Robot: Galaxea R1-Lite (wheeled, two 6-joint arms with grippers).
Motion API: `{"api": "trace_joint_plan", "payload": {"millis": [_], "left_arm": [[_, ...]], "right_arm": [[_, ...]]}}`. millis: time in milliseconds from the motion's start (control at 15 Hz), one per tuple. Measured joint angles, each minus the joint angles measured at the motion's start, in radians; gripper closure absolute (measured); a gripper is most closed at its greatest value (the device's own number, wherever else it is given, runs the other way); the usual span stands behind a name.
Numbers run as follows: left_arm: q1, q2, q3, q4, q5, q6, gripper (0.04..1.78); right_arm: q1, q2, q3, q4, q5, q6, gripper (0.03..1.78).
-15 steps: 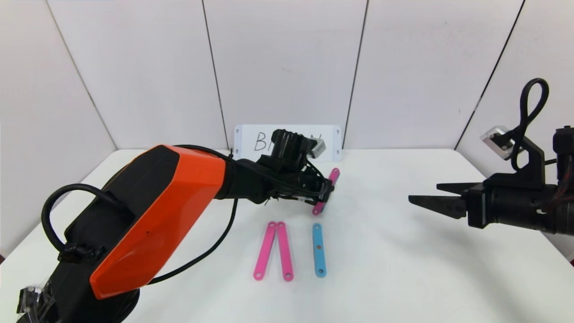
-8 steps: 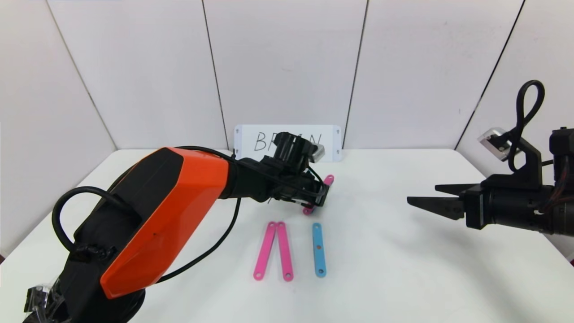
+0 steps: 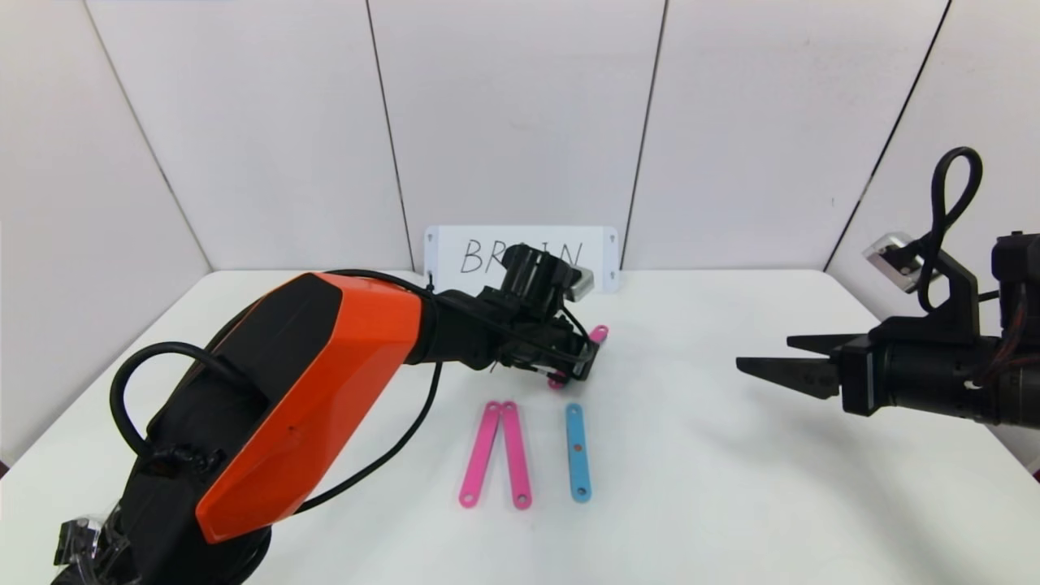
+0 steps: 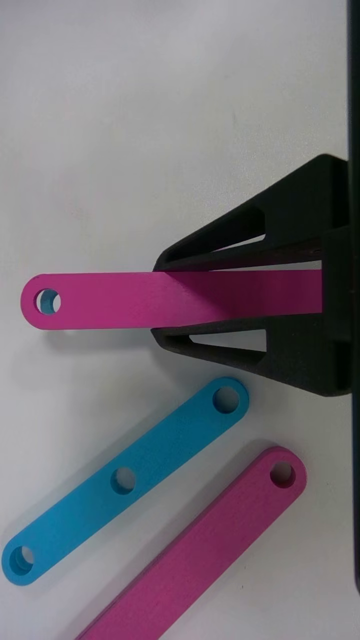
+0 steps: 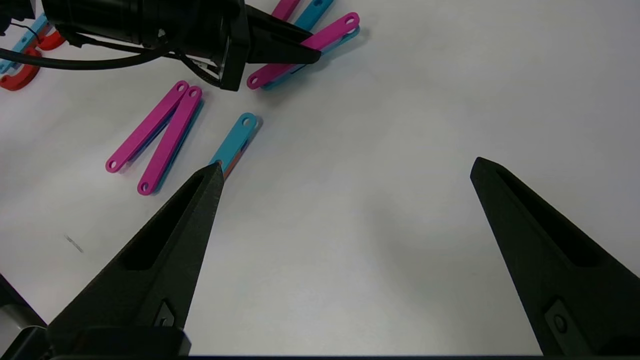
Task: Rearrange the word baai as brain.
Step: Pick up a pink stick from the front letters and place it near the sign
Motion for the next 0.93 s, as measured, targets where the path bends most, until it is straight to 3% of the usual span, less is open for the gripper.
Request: {"api": "trace_joint_plan", "payload": {"millis": [667,800,933], "left_arm": [[-0.002,0.01,0.0,-0.004,-0.003,-0.006,1.48],[-0.002,0.009,0.001,-0.004,-0.003,-0.006,1.36],[-0.002,0.009,0.001,-0.004,-0.004,-0.006,1.11]], "right_arm": [[0.0,0.003,0.0,0.0,-0.001,0.0,0.08],[0.0,0.004,0.0,0.0,0.0,0.0,0.08],[0.0,0.004,0.0,0.0,0.0,0.0,0.08]]}}
